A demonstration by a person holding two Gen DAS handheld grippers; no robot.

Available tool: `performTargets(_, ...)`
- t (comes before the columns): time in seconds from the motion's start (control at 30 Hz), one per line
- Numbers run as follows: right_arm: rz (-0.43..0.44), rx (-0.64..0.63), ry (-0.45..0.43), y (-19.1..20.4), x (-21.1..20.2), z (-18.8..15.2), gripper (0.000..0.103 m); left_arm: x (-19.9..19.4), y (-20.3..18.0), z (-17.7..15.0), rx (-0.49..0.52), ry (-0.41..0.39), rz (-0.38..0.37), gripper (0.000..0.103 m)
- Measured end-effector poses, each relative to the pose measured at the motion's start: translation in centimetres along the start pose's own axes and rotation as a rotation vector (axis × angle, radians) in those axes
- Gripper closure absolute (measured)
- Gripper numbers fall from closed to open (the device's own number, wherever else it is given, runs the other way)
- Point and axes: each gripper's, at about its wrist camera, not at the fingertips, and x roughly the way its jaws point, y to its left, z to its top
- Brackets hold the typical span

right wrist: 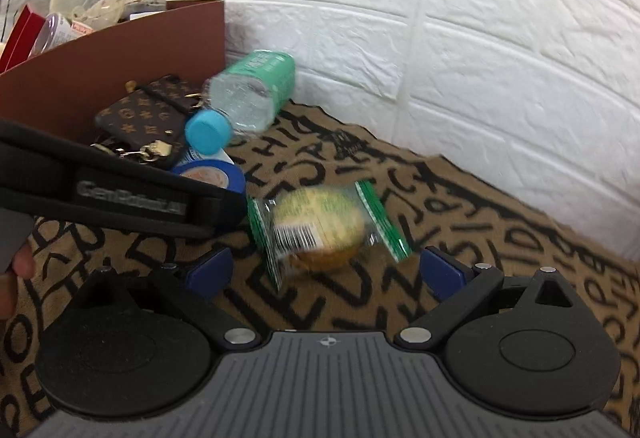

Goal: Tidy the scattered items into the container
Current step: 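Grasp the blue tape roll with the left tool while the right tool grasps the snack packet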

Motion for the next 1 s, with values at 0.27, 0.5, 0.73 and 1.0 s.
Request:
performTargets(0.27,0.044,0.005,-0.016,-0.5,0.9,0.6,0.029,0.4,-0.2,-0.1,0.078,-0.015,0.007,0.042)
performTargets(0.5,0.049,0.039,-0.018,0.0,-0.7,-0.2,0.044,-1.9,-0.3,-1.7,0.103,0.001,0.0,0.042)
performTargets(0.73,0.078,0.068,-0.003,1.1,-5.4,-3.2,0.044,-6.9,1.0,-5.4,0.118,0.045,-0.034,0.042)
performTargets(1.0,0.073,0.076,0.024,3.1,-12.4,-7.9,0.044,-12.8,1.5,-10.6,0.157,0.082,-0.053,0.042)
